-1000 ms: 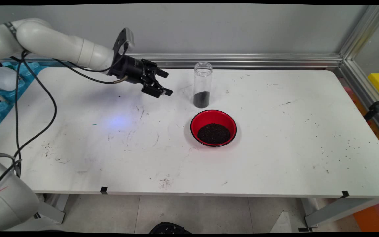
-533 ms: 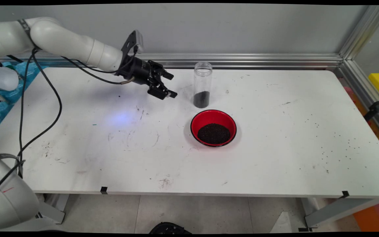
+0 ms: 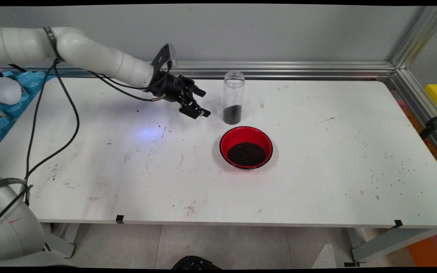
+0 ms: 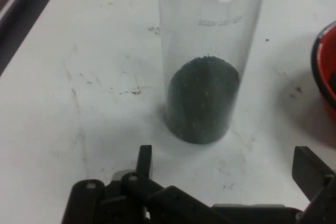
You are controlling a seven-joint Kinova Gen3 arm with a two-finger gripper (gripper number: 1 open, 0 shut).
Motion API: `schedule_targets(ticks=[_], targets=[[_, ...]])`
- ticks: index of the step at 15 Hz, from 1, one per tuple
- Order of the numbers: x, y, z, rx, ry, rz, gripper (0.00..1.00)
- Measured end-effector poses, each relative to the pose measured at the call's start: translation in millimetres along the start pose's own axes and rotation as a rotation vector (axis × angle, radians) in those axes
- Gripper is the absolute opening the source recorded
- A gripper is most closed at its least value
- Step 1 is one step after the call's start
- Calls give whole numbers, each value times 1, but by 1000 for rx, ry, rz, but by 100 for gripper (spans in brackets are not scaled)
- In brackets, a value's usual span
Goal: Pick up the black seasoning powder from the table
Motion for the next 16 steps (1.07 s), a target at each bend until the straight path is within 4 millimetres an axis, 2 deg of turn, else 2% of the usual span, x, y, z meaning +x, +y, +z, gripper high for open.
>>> schedule_targets(ticks=[16], targets=[[-2, -14, 76, -44, 18, -42, 100]])
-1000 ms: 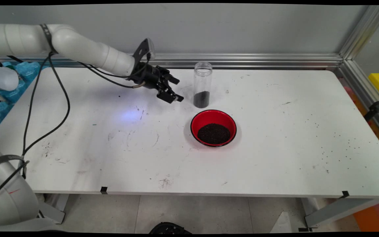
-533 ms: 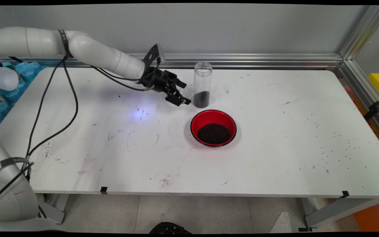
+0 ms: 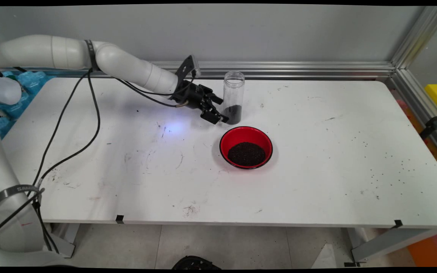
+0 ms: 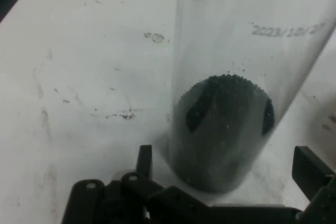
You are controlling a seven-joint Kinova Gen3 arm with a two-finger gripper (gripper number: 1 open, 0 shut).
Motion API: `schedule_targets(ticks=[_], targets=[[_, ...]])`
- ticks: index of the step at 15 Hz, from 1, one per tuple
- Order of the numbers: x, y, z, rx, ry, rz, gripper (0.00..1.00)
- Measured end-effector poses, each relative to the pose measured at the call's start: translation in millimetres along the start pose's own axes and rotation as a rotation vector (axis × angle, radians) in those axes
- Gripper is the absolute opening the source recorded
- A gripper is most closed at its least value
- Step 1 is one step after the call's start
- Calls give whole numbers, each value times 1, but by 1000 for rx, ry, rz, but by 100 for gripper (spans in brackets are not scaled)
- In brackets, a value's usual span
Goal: Pick up the black seasoning powder from the table
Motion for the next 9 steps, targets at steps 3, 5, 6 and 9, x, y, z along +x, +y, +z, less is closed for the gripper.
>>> schedule_targets(ticks=[3, 5, 6, 9], targets=[[0, -1, 10, -3, 2, -5, 100], [0, -2, 15, -5, 4, -7, 100], [0, -3, 18, -5, 5, -8, 100], [0, -4, 24, -5, 8, -10, 100]])
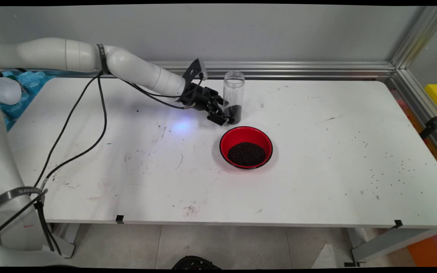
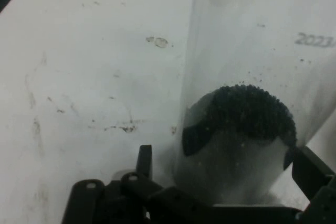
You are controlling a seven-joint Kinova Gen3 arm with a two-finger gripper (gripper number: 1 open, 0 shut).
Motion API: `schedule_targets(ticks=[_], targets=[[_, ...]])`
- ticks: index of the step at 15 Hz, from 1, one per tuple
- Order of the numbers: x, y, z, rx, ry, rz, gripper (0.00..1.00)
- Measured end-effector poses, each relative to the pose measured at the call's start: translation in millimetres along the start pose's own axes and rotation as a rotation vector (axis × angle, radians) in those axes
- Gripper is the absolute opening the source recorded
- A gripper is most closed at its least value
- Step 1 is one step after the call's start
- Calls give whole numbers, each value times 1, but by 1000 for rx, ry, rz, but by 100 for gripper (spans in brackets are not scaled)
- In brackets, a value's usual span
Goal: Pick up the black seasoning powder from the table, then pour the black seasoning powder in the red bowl
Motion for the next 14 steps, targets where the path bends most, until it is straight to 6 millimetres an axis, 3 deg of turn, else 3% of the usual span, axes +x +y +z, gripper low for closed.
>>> schedule_targets(ticks=[6, 7, 14], targets=[[0, -2, 11, -3, 5, -3, 100], [0, -2, 13, -6, 6, -3, 0], [2, 1, 12, -21, 10, -8, 0]])
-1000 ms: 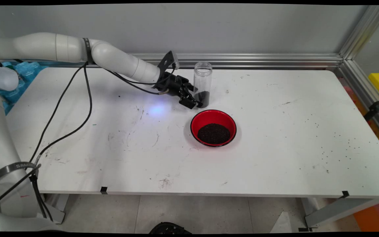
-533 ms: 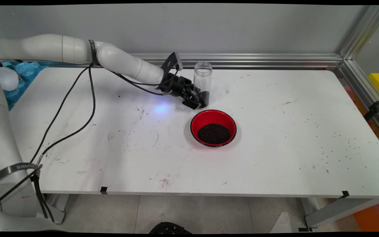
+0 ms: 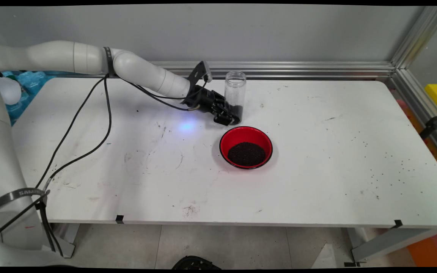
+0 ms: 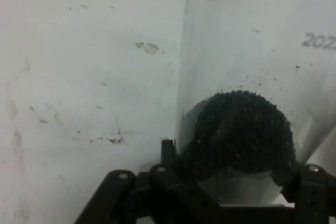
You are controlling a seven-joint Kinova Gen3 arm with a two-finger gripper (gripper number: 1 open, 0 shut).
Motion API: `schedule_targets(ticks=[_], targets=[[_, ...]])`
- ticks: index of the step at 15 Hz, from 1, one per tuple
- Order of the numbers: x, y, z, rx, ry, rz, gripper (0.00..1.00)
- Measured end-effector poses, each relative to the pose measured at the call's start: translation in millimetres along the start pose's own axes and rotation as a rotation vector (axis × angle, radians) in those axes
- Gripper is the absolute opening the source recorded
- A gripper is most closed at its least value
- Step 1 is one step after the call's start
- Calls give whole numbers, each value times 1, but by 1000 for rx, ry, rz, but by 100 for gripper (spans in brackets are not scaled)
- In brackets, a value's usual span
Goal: Pour the black seasoning powder in the red bowl
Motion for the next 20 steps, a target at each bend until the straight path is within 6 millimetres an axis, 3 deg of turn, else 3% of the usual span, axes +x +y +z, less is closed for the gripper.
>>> schedule_targets(ticks=[9, 15, 20], targets=[[24, 1, -43, 31, 20, 26, 0], [45, 6, -77, 83, 24, 138, 0], [53, 13, -94, 104, 12, 243, 0]])
